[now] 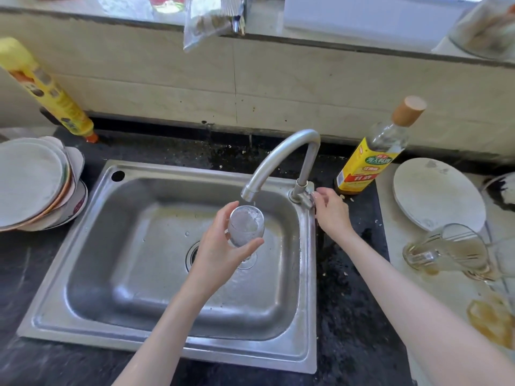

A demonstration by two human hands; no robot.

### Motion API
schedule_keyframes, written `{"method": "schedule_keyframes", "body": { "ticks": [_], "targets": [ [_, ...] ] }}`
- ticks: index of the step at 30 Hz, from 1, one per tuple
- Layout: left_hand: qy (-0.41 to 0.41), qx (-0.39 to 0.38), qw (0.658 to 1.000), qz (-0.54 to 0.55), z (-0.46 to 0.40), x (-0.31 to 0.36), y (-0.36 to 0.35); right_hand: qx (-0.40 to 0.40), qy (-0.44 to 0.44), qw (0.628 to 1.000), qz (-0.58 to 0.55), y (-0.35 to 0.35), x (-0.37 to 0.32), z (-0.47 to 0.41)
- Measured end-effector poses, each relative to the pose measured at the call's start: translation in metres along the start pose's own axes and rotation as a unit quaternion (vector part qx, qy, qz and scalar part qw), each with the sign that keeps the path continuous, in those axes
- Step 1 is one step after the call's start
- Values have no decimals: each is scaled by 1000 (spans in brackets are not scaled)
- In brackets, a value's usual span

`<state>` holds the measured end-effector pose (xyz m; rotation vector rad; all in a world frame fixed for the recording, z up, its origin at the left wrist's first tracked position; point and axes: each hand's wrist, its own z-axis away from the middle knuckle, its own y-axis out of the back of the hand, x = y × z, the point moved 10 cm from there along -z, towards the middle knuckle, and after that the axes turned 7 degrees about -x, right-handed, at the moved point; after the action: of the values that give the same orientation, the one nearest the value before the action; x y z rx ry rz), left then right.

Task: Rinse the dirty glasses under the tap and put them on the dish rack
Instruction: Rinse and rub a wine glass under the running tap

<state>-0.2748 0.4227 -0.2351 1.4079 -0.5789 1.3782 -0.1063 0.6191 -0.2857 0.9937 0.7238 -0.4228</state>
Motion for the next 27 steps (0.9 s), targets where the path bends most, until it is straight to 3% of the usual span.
{"method": "schedule_keyframes", "body": {
  "ticks": [5, 9, 10, 12, 14, 15, 18, 20, 23, 27],
  "targets": [
    [0, 24, 999, -40, 6, 1, 3, -11, -56, 996, -73, -3, 14, 7],
    [37, 59, 997, -35, 12, -7, 7, 49, -9, 998, -40, -5, 0, 58],
    [48, 67, 996, -31, 13, -10, 7, 20, -7, 999, -43, -17, -4, 73],
    [64, 78, 995, -25, 15, -14, 7, -112, -61, 989, -70, -61, 0, 102],
    [70, 88, 994, -2, 17, -17, 5, -247, -192, 930, -191, -107, 12, 131],
    [74, 91, 993, 17, 19, -17, 4, -283, -262, 876, -291, -125, 13, 142],
    [91, 81, 990, 73, 25, -22, -1, -243, -364, 702, -562, -148, -1, 149],
    [96, 59, 988, 106, 28, -27, -7, -205, -357, 659, -629, -147, -9, 143],
    [105, 30, 986, 123, 31, -32, -13, -194, -314, 689, -624, -131, -15, 136],
    [123, -39, 989, 75, 29, -41, -18, -156, -221, 803, -531, -95, -16, 118]
  ]
}}
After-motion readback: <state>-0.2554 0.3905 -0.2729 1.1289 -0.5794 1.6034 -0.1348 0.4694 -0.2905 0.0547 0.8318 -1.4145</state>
